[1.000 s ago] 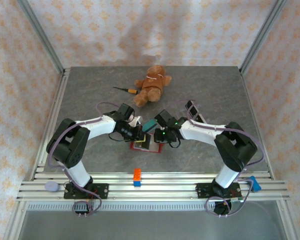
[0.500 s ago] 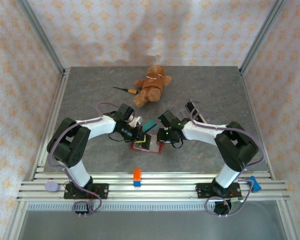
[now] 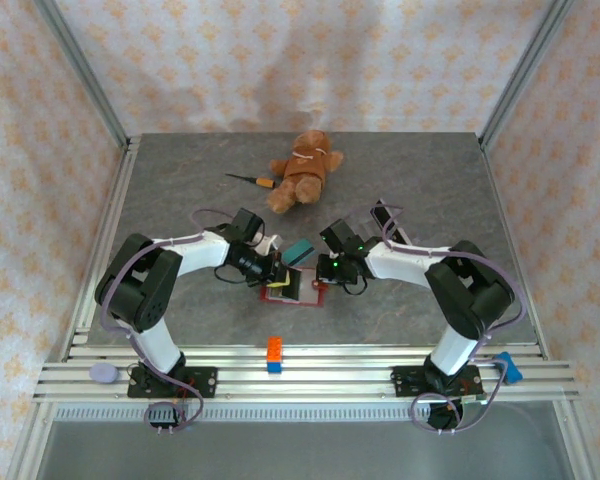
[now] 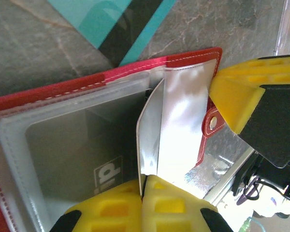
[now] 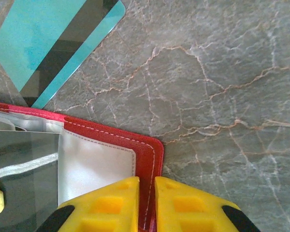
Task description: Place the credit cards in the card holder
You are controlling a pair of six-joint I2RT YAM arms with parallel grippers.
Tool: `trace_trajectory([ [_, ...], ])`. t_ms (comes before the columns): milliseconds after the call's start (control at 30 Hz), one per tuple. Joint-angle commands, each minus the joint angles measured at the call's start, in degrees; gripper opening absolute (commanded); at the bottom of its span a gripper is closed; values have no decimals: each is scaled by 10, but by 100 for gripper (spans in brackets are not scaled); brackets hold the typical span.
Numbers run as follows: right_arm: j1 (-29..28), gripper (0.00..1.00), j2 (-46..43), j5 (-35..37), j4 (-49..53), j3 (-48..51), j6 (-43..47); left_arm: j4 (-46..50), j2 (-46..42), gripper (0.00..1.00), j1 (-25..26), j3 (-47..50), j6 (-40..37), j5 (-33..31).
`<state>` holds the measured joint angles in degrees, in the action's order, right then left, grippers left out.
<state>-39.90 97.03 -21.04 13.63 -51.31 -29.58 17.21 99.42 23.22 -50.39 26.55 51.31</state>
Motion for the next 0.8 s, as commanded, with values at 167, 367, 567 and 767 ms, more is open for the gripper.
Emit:
trace_trajectory([
  [167,-4,13,29,-40,-58,5,2,-7,16,0,-2,9,11,8],
  [367,-3,13,31,-43,-54,1,6,7,15,1,-1,2,-1,-14],
  [567,-2,13,31,-45,-48,-3,9,54,-6,34,3,-14,-29,-76],
  [767,0,13,27,-44,-36,-4,15,73,-13,35,4,-21,-37,-110],
])
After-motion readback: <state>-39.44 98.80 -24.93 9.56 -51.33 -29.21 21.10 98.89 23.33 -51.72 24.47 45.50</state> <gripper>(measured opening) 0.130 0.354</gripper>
